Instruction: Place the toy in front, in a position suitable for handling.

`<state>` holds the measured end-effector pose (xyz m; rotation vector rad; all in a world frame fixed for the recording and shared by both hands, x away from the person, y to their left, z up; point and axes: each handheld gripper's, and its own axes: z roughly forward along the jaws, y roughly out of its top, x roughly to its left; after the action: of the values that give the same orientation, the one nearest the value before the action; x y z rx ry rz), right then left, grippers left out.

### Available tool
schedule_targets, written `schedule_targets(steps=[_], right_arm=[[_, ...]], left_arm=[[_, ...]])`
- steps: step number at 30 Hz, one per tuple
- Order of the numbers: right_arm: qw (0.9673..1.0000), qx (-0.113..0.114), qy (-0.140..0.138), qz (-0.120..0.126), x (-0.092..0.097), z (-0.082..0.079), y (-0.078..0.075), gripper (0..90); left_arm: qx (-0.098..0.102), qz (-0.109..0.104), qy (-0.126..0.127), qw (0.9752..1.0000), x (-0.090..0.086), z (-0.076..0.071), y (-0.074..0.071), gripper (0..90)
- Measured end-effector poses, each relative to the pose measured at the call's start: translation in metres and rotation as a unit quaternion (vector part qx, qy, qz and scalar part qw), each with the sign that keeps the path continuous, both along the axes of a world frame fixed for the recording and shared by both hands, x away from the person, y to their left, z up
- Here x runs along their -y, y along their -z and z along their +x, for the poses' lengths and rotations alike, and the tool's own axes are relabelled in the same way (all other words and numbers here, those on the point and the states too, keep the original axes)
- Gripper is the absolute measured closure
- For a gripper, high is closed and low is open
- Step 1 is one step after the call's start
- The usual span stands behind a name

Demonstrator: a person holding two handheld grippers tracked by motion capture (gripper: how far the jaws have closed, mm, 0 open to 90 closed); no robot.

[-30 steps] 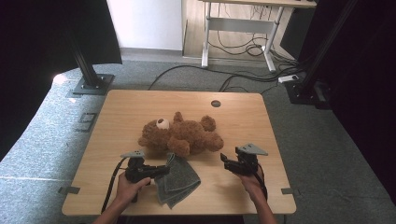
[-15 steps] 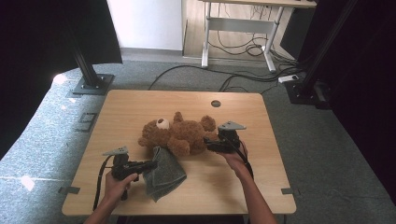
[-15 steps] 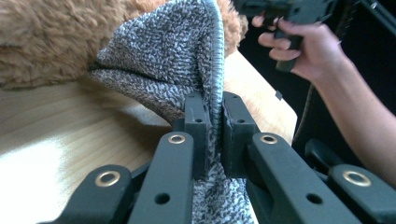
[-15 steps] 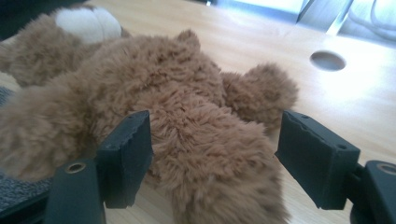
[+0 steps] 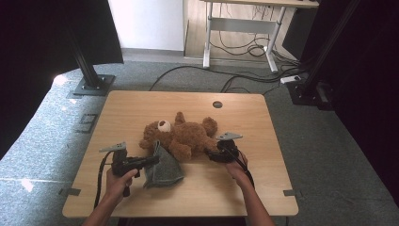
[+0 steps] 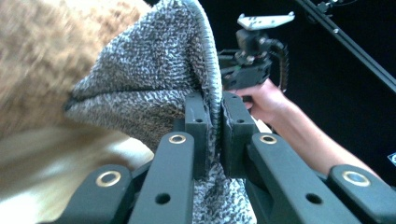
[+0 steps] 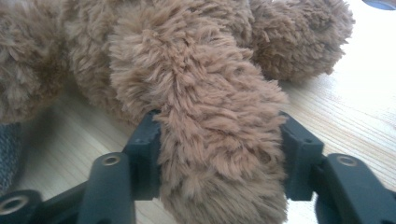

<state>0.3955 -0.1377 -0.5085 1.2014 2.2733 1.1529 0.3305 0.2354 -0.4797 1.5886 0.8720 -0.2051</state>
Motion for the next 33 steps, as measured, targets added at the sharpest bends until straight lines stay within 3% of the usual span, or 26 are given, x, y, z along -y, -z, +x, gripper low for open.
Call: schedule_targets(steps=[5,10,15,19,33], right_arm=[[1.0,-0.001,-0.003,0.008,0.0,-0.001,0.001,52.7],[0.9998,-0.002,-0.006,0.02,0.001,-0.001,0.005,54.6],[0.9996,0.001,-0.008,0.027,0.003,-0.003,0.008,54.3],[0.9996,0.006,-0.007,0.026,0.003,-0.004,0.009,53.8],[0.9995,0.012,-0.005,0.028,0.003,-0.005,0.011,53.5]], left_arm=[[0.01,-0.004,0.012,0.9999,0.013,0.01,-0.012,82.7],[0.016,0.01,0.017,0.9997,0.029,0.023,-0.019,82.8],[0.018,0.038,0.015,0.999,0.046,0.031,-0.017,82.8],[0.018,0.054,0.013,0.9983,0.051,0.033,-0.012,82.8],[0.014,0.061,0.0,0.9981,0.054,0.042,-0.007,82.7]])
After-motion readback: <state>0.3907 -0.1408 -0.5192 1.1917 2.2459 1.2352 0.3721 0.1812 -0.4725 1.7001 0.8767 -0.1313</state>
